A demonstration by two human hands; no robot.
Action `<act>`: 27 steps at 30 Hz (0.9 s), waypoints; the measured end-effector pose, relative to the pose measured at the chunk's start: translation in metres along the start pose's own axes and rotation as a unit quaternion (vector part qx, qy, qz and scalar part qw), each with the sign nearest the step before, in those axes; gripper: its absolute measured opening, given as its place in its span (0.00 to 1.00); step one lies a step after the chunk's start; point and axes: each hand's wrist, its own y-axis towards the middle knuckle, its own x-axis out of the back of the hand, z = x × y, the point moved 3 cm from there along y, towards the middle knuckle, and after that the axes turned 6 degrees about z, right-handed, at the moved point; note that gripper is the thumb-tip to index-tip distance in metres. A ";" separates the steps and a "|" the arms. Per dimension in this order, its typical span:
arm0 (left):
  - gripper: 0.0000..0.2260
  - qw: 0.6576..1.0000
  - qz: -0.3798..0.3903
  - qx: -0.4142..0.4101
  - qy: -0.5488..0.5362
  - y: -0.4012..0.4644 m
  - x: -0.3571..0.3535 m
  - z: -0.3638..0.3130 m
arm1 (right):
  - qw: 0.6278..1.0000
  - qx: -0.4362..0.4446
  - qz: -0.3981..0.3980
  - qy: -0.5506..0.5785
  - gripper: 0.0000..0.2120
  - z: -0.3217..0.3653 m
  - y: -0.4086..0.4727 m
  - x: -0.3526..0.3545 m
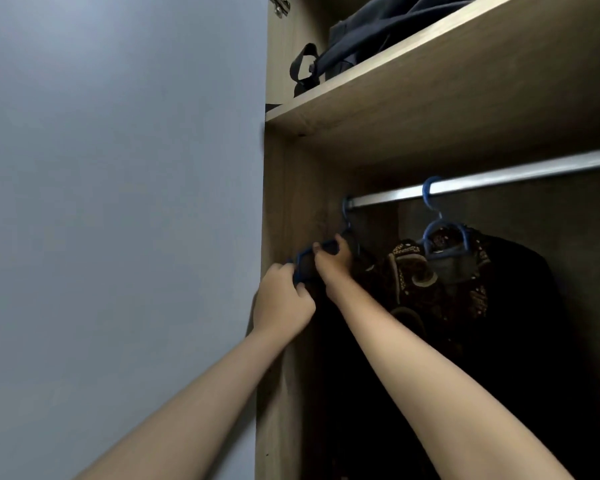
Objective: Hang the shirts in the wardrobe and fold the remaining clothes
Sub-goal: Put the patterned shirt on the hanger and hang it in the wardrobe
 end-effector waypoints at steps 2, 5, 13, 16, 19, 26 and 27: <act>0.12 1.000 -0.008 -0.003 0.001 -0.001 0.000 0.000 | 1.000 0.001 0.008 0.004 0.30 -0.004 0.005 0.001; 0.13 1.000 -0.016 -0.003 0.005 -0.002 0.000 0.000 | 1.000 0.000 0.022 0.018 0.31 -0.006 0.010 0.004; 0.21 1.000 -0.014 0.009 0.006 -0.009 0.000 -0.002 | 0.999 -0.006 0.031 0.037 0.31 0.003 0.019 0.013; 0.22 1.000 -0.023 0.015 -0.010 -0.006 -0.001 -0.006 | 0.999 -0.003 0.032 0.026 0.30 0.009 0.023 0.016; 0.22 0.999 -0.043 0.017 -0.018 -0.001 -0.001 -0.010 | 0.999 0.021 0.037 0.022 0.31 0.018 0.025 0.021; 0.14 0.995 -0.093 0.002 -0.037 -0.002 0.003 -0.014 | 0.996 0.061 0.070 -0.010 0.29 0.033 0.010 0.021; 0.13 0.994 -0.100 -0.002 -0.043 -0.004 0.005 -0.014 | 0.994 0.071 0.077 -0.016 0.29 0.036 0.006 0.020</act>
